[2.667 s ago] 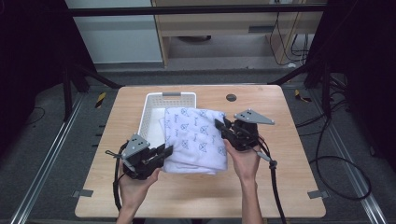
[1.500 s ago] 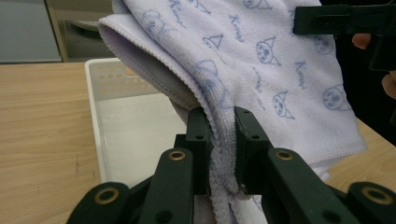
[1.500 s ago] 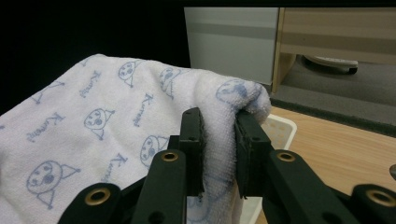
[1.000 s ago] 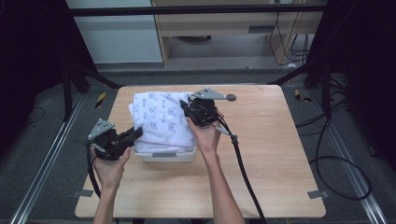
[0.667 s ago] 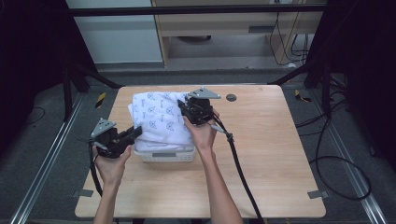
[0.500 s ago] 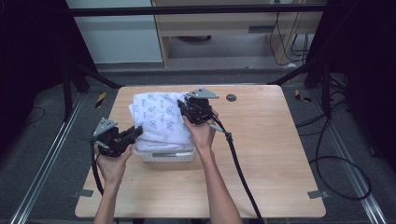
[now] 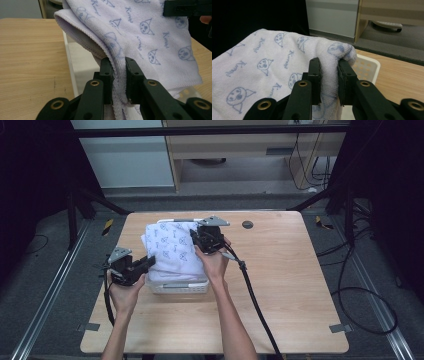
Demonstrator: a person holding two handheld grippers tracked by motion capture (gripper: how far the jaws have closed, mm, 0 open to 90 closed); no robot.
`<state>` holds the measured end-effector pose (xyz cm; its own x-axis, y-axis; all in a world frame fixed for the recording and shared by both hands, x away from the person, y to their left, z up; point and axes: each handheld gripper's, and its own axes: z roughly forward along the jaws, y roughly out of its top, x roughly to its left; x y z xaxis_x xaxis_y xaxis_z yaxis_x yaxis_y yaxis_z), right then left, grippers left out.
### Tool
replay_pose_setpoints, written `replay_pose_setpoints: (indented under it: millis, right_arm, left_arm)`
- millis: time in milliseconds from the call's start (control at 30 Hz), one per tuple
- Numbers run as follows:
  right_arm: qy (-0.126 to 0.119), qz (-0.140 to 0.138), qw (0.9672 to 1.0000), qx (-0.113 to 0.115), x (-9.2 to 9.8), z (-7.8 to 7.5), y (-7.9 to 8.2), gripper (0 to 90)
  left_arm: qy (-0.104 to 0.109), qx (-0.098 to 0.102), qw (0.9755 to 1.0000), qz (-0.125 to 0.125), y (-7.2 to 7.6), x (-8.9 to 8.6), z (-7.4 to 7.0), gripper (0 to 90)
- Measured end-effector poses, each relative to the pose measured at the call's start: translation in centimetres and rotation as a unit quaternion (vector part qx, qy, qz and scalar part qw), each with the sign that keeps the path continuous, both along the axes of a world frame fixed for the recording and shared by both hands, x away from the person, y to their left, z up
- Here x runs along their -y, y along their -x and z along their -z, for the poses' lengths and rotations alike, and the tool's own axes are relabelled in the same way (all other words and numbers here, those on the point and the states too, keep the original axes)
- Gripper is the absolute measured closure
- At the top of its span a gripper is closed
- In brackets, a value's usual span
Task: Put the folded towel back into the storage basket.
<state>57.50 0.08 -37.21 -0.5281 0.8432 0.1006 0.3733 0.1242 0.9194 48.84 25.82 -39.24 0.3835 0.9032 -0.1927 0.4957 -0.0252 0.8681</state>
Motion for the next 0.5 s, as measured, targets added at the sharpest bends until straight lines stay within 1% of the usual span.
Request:
replay_pose_setpoints:
  millis: [500]
  right_arm:
    - [0.020,0.006,0.9995,-0.023,-0.4,2.0,-0.7,75.5]
  left_arm:
    - [-0.012,-0.023,0.9997,-0.001,-1.0,0.3,1.8,77.6]
